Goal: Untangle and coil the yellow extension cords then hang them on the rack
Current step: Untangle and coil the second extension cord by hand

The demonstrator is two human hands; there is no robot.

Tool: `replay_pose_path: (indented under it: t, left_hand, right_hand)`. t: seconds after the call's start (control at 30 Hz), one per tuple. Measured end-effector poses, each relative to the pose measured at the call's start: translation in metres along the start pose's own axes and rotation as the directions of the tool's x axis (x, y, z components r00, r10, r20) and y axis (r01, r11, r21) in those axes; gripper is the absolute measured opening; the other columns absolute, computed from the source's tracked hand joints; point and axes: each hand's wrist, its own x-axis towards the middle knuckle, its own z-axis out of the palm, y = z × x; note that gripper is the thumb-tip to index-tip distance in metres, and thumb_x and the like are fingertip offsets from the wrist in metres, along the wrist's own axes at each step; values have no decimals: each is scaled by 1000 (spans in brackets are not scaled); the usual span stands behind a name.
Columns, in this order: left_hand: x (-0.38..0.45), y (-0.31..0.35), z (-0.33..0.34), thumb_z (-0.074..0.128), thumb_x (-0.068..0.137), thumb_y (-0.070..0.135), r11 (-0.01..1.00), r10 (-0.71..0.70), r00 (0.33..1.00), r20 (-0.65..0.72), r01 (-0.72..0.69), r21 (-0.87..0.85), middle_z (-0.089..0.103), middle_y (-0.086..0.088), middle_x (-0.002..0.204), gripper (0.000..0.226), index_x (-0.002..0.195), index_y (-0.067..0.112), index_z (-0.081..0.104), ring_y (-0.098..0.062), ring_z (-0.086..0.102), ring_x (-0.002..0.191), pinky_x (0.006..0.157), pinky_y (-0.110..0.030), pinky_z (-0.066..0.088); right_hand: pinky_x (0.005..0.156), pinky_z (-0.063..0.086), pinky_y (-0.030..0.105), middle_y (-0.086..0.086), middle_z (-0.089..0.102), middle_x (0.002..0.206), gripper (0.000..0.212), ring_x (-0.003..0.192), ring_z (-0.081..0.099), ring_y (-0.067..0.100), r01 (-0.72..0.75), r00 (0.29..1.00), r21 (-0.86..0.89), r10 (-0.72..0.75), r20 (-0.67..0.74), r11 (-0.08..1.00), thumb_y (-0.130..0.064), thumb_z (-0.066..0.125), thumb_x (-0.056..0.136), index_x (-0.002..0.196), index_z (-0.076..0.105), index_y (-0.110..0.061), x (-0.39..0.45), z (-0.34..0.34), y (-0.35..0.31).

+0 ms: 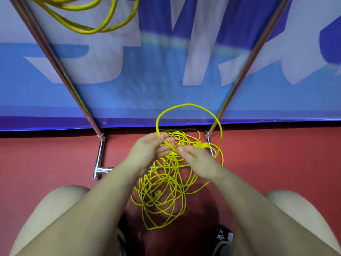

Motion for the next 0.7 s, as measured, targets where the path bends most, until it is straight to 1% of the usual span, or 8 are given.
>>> replay_pose_path:
  t: [0.13,0.27,0.33,0.4,0.47,0.53,0.6,0.7]
  left_hand:
    - [-2,13,-5,38,101,11,968,-54,995,-83,32,-249,68,-6,91,18,94,9,54,-12,71,69,69,-24,57]
    - [-5,17,-15,42,100,14,937,-127,983,-132,76,-340,65,-9,104,15,103,7,54,-15,69,75,75,-29,55]
    - [-5,12,-19,50,97,24,976,-201,951,-236,173,-131,60,-11,112,29,120,6,51,-20,64,84,78,-33,51]
    - [-5,2,-24,57,92,37,887,-62,904,-424,245,392,50,-14,132,62,140,4,37,-31,53,115,96,-38,42]
    - [-5,-7,-30,57,91,42,579,336,917,-213,-23,815,33,-10,150,70,146,10,29,-26,28,140,116,-39,20]
    - [-6,-7,-26,54,93,39,386,389,911,136,-295,874,47,0,141,48,136,18,46,-19,32,138,117,-40,11]
    - [-10,-8,-23,53,94,32,425,265,926,268,-362,830,64,8,106,21,108,20,61,-11,55,109,107,-34,28]
    - [-10,-4,-25,54,94,24,567,295,918,265,-391,725,56,10,70,15,79,23,57,-2,49,64,69,-27,40]
  right_hand:
    - [77,40,22,-7,58,83,16,81,52,6,40,999,-18,-40,-6,999,-29,48,96,94,61,-20,-4,-1,-1]
    - [63,37,8,-13,56,69,11,59,50,-8,110,980,220,-70,-184,969,-14,62,88,80,63,-21,0,-7,-6]
    - [64,39,7,-10,59,69,9,59,52,-8,107,973,285,-42,-225,952,-13,65,85,79,65,-20,1,-12,-9]
    - [70,43,11,-8,63,74,10,66,55,-5,99,977,267,-43,-208,959,-15,66,85,78,66,-22,2,-14,-8]
    - [73,43,11,-13,63,75,8,69,56,-9,112,982,196,-78,-173,974,-17,66,84,79,66,-22,2,-15,-9]
    - [70,42,9,-17,62,72,7,65,54,-13,131,982,162,-106,-153,978,-18,67,84,79,67,-22,2,-15,-11]
    - [66,40,9,-19,60,63,7,60,53,-12,130,983,152,-107,-150,980,-20,67,84,78,66,-23,2,-16,-12]
    - [50,31,10,-18,50,48,16,47,44,-4,83,987,140,-63,-145,987,-28,63,87,72,62,-22,1,-18,-11]
